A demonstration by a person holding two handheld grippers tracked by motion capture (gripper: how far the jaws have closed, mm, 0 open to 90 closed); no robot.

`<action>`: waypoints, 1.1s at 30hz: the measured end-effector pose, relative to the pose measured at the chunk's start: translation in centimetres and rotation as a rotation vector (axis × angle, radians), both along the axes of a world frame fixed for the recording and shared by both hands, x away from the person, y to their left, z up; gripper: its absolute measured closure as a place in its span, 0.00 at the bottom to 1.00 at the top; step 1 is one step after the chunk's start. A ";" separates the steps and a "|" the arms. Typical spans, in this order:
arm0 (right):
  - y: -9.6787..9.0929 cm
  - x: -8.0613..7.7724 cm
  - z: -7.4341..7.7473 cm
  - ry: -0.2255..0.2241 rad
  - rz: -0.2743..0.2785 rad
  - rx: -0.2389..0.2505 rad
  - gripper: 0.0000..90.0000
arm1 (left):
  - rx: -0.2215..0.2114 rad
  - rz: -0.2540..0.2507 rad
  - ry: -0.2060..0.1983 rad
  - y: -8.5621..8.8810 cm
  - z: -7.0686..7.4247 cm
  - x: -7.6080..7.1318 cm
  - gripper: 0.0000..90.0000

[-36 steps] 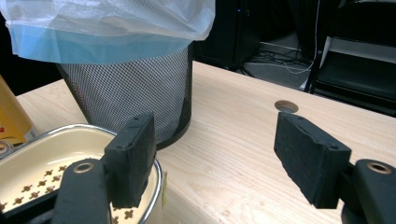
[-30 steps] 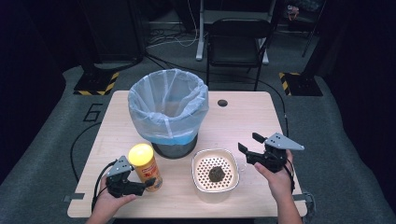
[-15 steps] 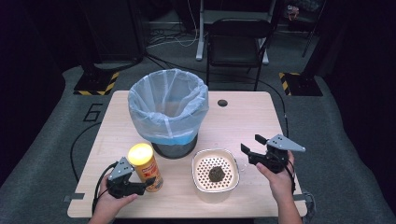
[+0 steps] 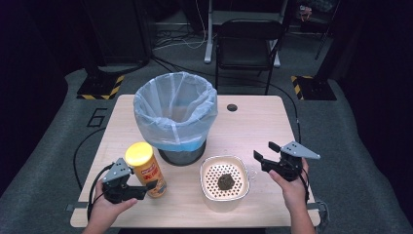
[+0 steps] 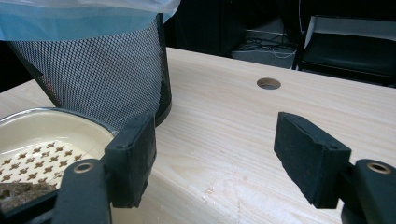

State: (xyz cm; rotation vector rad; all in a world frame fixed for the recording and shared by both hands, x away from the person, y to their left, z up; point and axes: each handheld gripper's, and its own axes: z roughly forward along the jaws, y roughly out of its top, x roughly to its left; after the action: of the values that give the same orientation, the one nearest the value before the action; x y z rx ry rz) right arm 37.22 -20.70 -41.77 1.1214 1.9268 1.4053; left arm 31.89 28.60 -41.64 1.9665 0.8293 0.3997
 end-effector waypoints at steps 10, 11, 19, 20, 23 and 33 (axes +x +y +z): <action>-0.3 0.1 -0.6 0.017 -0.012 0.000 0.33 | 0.004 -0.005 -0.002 -1.1 4.8 0.3 0.27; -0.3 0.1 -0.7 0.020 -0.016 0.001 0.33 | 0.001 -0.004 -0.001 -1.2 5.2 0.4 0.27; -1.0 0.3 -1.0 0.027 -0.030 0.008 0.33 | 0.008 -0.004 -0.018 -1.3 9.1 0.4 0.27; -1.0 0.3 -1.0 0.027 -0.033 0.009 0.33 | 0.002 -0.001 -0.021 -1.3 9.6 0.4 0.27; -1.0 0.3 -1.1 0.030 -0.038 0.011 0.33 | -0.008 0.001 -0.018 -1.2 11.3 0.4 0.27; -1.0 0.5 -1.6 0.042 -0.033 0.002 0.33 | -0.022 0.009 -0.033 -1.2 16.3 0.4 0.27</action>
State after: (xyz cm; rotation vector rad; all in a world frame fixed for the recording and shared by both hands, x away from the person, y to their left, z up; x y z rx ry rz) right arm 37.72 -21.72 -43.37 1.1871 1.9269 1.3767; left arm 32.30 27.42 -25.37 1.9316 0.8184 0.4253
